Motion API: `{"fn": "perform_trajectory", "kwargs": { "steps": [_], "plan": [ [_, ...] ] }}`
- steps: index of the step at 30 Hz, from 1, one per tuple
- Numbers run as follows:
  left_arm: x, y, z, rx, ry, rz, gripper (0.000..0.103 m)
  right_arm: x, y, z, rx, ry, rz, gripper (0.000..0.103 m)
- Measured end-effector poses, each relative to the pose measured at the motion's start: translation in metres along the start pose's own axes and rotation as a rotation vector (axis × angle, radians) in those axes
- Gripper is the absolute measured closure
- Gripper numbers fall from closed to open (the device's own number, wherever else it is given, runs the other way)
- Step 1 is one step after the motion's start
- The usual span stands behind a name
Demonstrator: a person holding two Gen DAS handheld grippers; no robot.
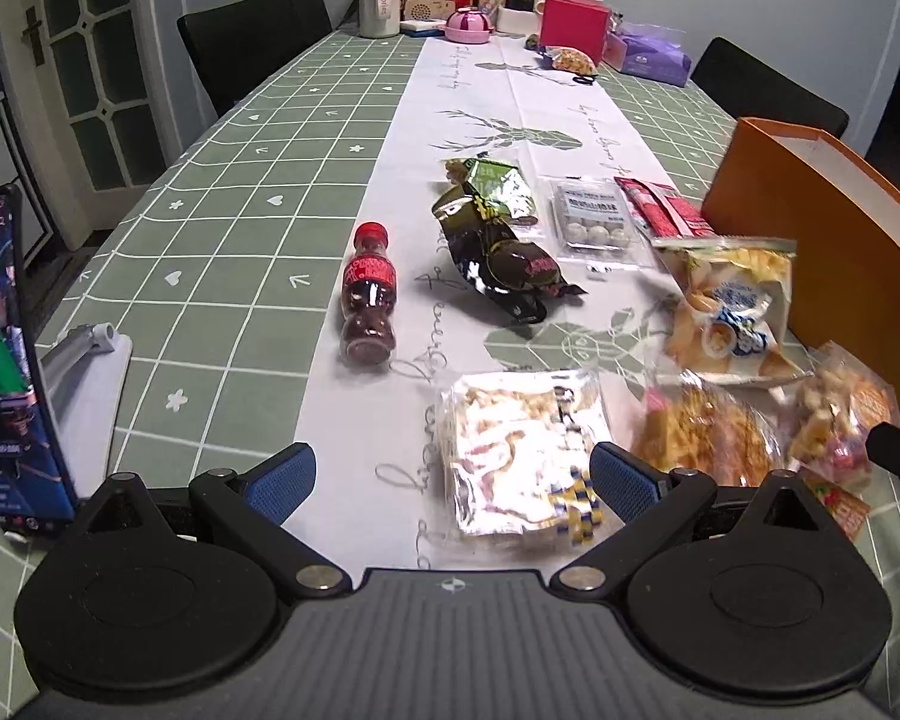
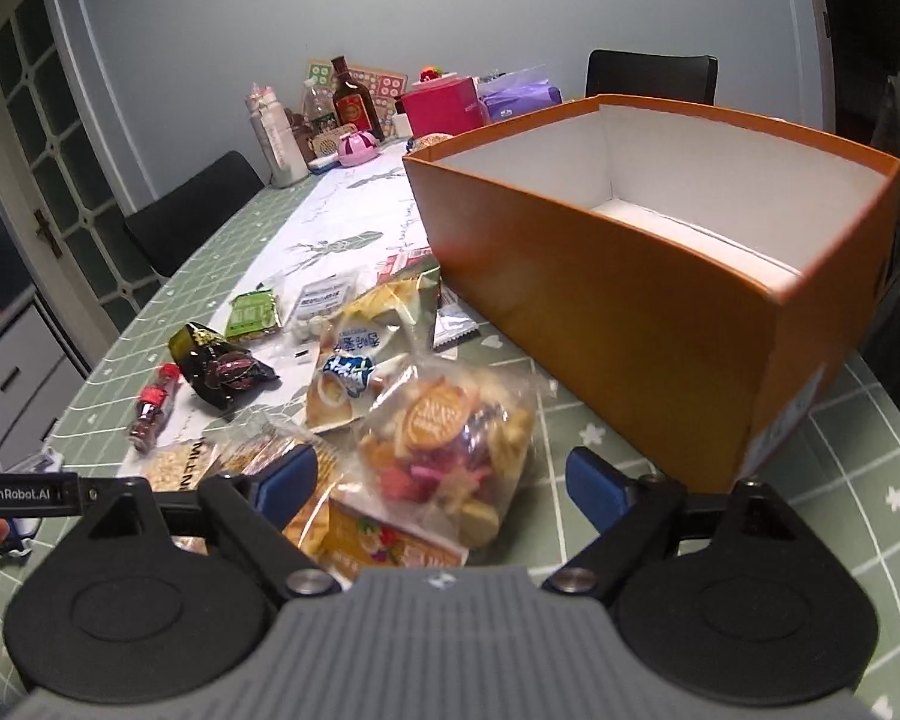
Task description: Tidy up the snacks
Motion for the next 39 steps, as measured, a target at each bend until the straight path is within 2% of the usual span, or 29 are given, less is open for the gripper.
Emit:
{"fn": "perform_trajectory", "kwargs": {
  "steps": [7,17,25,27,33,39],
  "plan": [
    [-0.007,0.001,0.027,0.038,0.005,-0.072,0.000,-0.008,-0.001,0.022,0.056,0.014,0.011,0.015],
    [-0.006,-0.017,0.041,0.090,0.004,-0.093,0.000,-0.005,0.003,0.037,0.081,0.037,-0.001,0.012],
    [0.004,-0.029,0.047,-0.036,-0.016,0.078,0.000,0.007,0.009,0.051,0.111,0.070,-0.063,0.014],
    [0.004,-0.027,0.048,-0.038,-0.025,0.082,0.000,0.008,0.008,0.051,0.112,0.071,-0.069,0.016],
    [0.005,-0.024,0.047,-0.026,-0.025,0.113,0.000,0.012,0.006,0.052,0.132,0.091,-0.139,0.031],
    [0.004,-0.024,0.045,0.002,-0.020,0.142,0.000,0.016,0.005,0.052,0.128,0.097,-0.173,0.033]
  ]
}}
Point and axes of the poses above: each gripper's, at about its wrist camera, not at the fingertips, and z roughly the way its jaws point, y to its left, x to its underside, the point moved 7 cm from there along z, roughly the way its jaws point, and after that the axes turned 1 degree about x, right-handed, at the moved point
